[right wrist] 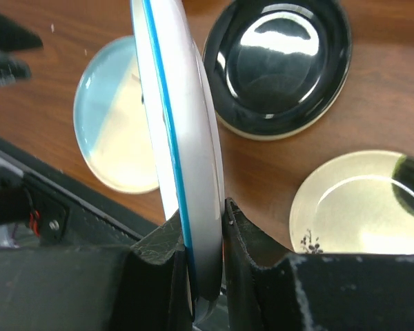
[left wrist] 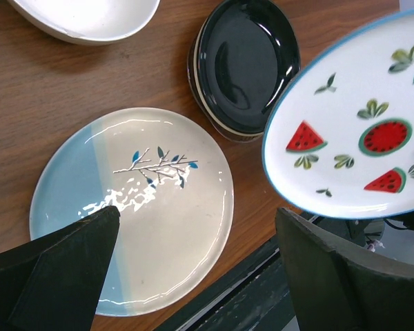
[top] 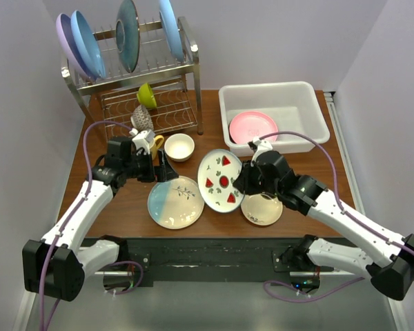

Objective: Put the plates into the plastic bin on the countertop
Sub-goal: Pick up the plate at the center of the board, then place the plate in the plastic bin.

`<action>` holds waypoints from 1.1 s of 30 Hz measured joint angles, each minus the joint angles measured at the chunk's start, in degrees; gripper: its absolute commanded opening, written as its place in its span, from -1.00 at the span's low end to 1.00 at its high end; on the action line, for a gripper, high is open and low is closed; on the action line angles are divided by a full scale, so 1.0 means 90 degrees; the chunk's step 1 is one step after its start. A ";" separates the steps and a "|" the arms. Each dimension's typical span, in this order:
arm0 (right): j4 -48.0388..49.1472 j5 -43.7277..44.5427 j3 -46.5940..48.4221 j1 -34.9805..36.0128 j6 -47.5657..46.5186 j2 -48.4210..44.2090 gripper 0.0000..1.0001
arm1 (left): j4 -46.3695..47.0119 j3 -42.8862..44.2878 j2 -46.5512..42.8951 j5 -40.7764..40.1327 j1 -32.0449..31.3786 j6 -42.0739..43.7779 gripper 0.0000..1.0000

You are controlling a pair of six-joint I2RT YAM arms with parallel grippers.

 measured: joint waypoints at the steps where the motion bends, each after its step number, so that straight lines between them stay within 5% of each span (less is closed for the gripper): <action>1: 0.0005 -0.0073 0.0102 -0.0151 -0.0005 0.0073 -1.00 | -0.0002 0.0000 0.0007 0.0007 0.0000 0.0000 1.00; 9: 0.0073 -0.0554 0.0651 -0.1464 -0.0180 0.0578 -1.00 | 0.0027 -0.0007 0.0032 0.0015 0.0000 0.0000 1.00; 33: 0.1030 -0.2113 0.1872 -0.3344 0.0194 0.2290 -1.00 | 0.0189 -0.0444 0.0078 0.0199 0.0002 0.0000 1.00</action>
